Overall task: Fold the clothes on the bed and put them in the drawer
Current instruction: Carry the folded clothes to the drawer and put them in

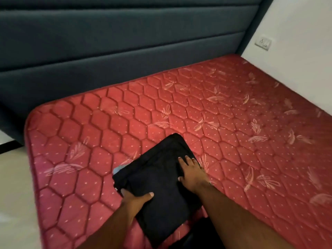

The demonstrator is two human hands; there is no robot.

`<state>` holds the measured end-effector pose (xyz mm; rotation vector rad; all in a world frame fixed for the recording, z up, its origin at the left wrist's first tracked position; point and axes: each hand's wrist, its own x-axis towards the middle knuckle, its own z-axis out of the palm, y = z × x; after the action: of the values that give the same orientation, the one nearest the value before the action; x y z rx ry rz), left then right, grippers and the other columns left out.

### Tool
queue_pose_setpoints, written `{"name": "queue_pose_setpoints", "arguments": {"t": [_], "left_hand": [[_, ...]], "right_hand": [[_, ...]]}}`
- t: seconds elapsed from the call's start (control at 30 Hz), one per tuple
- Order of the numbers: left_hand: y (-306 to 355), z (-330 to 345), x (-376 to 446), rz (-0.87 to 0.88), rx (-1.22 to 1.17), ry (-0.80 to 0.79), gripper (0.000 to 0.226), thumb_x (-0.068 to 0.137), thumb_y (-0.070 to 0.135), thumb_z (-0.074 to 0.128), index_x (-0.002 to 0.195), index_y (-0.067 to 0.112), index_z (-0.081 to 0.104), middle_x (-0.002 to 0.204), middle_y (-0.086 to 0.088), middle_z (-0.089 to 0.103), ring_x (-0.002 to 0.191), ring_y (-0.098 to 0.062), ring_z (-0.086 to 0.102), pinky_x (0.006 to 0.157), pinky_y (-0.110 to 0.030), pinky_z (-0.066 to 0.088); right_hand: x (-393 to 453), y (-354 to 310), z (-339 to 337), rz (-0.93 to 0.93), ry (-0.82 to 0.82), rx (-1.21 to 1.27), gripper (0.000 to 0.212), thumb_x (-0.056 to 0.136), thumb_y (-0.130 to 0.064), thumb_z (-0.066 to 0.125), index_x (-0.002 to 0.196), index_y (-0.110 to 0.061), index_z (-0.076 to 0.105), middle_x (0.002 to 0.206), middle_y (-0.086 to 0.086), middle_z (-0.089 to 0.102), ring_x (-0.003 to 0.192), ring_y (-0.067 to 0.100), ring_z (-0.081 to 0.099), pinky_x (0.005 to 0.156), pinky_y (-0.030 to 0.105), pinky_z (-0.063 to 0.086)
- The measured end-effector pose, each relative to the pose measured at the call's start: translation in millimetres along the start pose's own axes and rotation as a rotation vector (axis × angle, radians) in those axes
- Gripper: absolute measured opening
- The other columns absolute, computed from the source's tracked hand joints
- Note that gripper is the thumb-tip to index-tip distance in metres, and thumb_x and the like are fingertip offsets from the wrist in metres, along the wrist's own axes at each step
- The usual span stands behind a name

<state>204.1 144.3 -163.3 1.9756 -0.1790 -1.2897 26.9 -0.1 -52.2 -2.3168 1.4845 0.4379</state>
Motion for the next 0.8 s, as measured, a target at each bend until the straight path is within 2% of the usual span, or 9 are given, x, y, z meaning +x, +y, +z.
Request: {"name": "queue_pose_setpoints", "arguments": {"t": [0.07,0.13,0.2,0.27,0.33,0.4,0.5,0.67,0.8], "left_hand": [[-2.3,19.0,3.6,-0.036,-0.064,0.2,0.133,0.035,0.051,0.095,0.144,0.013,0.029,0.134,-0.012,0.054,0.119,-0.034,0.057,0.102,-0.045,0.047],[1.1,35.7,3.3,-0.021,-0.09,0.408,0.124,0.039,0.05,0.094,0.141,0.02,0.03,0.136,-0.018,0.05,0.121,-0.04,0.052,0.105,-0.05,0.043],[0.7,51.0,1.4,-0.054,-0.064,0.538,0.117,0.048,0.042,0.095,0.142,0.025,0.026,0.137,-0.024,0.045,0.123,-0.045,0.046,0.107,-0.053,0.037],[4.9,54.9,-5.8,-0.095,-0.138,0.583,0.116,0.055,0.037,0.093,0.146,0.025,0.023,0.142,-0.025,0.04,0.128,-0.045,0.042,0.108,-0.053,0.035],[5.4,48.5,-4.7,-0.135,-0.299,0.502,0.101,0.066,0.032,0.089,0.147,0.015,0.031,0.144,-0.019,0.043,0.127,-0.04,0.048,0.101,-0.05,0.044],[4.7,32.0,1.0,-0.171,-0.555,0.284,0.073,0.07,0.023,0.086,0.134,0.012,0.053,0.131,-0.012,0.06,0.111,-0.03,0.063,0.082,-0.041,0.055],[10.4,11.1,-6.5,-0.196,-0.618,-0.094,0.046,0.071,0.018,0.081,0.115,0.013,0.069,0.11,-0.011,0.072,0.099,-0.03,0.07,0.088,-0.044,0.055],[35.7,-26.9,-51.4,-0.048,-0.589,-0.103,0.032,0.076,0.002,0.074,0.108,0.005,0.068,0.099,-0.02,0.073,0.089,-0.038,0.07,0.077,-0.053,0.057],[41.1,-75.7,-108.4,0.011,-0.625,-0.091,0.038,0.075,0.002,0.075,0.112,0.005,0.067,0.101,-0.022,0.072,0.091,-0.041,0.069,0.077,-0.058,0.056]], "right_hand": [[30.9,27.4,24.7,0.103,0.056,0.158,0.11,0.077,-0.052,0.071,0.154,-0.026,-0.002,0.161,0.003,0.014,0.147,0.029,0.015,0.117,0.049,0.022],[56.3,58.3,49.1,0.25,0.096,0.429,0.126,0.056,-0.067,0.079,0.153,-0.024,0.011,0.154,0.007,0.032,0.14,0.03,0.032,0.113,0.049,0.031],[72.0,85.9,76.7,0.267,0.112,0.639,0.118,0.038,-0.08,0.078,0.138,-0.029,0.039,0.132,0.002,0.056,0.121,0.023,0.054,0.102,0.046,0.045],[76.3,96.7,88.0,0.265,0.121,0.702,0.095,0.043,-0.071,0.083,0.123,-0.031,0.052,0.116,-0.006,0.063,0.106,0.013,0.061,0.092,0.036,0.051],[74.8,90.9,84.9,0.259,0.083,0.893,0.07,0.056,-0.041,0.091,0.116,-0.027,0.057,0.111,-0.007,0.068,0.096,0.007,0.066,0.084,0.026,0.054],[69.6,87.2,77.5,0.269,-0.042,1.048,0.059,0.063,-0.021,0.09,0.115,-0.02,0.062,0.108,-0.003,0.072,0.092,0.01,0.07,0.077,0.025,0.056],[49.9,76.6,62.3,0.285,-0.192,1.12,0.045,0.071,-0.008,0.083,0.113,-0.014,0.069,0.103,0.002,0.074,0.089,0.016,0.072,0.072,0.027,0.057],[-4.6,28.9,38.7,0.231,-0.119,1.157,0.038,0.075,0.005,0.076,0.109,-0.009,0.067,0.091,-0.004,0.073,0.072,0.005,0.07,0.062,0.017,0.053],[-63.4,-20.0,6.5,0.133,-0.029,1.152,0.041,0.074,0.0,0.079,0.111,-0.012,0.067,0.098,-0.001,0.074,0.083,0.009,0.071,0.07,0.021,0.055]]}}
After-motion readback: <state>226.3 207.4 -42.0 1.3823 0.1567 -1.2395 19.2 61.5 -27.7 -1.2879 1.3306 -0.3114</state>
